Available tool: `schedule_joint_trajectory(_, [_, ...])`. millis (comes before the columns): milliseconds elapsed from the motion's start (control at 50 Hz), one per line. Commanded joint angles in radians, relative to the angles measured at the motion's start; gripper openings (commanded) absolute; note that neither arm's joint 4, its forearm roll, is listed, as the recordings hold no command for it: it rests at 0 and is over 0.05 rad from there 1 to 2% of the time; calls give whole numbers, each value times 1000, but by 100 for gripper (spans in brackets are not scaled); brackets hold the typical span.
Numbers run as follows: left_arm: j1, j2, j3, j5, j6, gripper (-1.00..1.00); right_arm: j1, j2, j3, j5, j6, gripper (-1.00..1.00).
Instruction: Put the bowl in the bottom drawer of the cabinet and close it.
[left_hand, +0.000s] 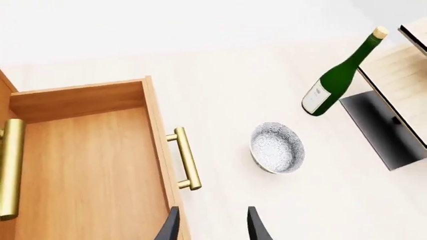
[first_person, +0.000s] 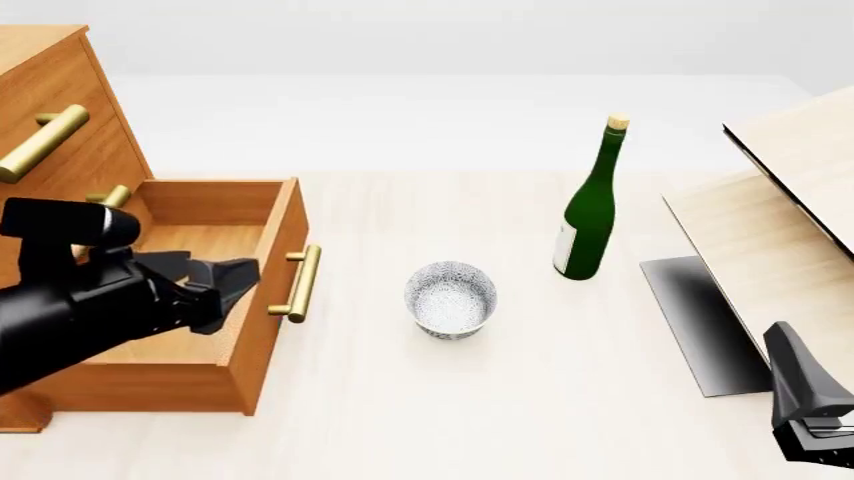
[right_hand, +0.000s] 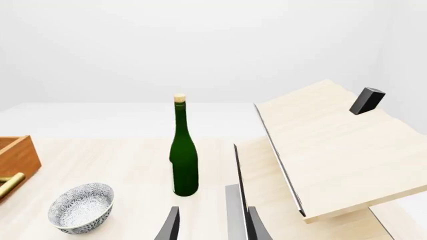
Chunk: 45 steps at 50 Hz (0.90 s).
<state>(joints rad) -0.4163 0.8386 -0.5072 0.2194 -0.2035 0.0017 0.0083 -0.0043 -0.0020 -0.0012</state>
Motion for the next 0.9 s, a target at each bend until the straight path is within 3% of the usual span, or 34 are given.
schedule_joint_trajectory(20, [-26,-25,-37,15,-7,100,0,0,0,0,0,100])
schedule_joint_trajectory(500, [-94,28,-93,-6,-24,100,0,0,0,0,0,100])
schedule_joint_trajectory(900, [-102,134,-217,-9,-27,100,0,0,0,0,0,100])
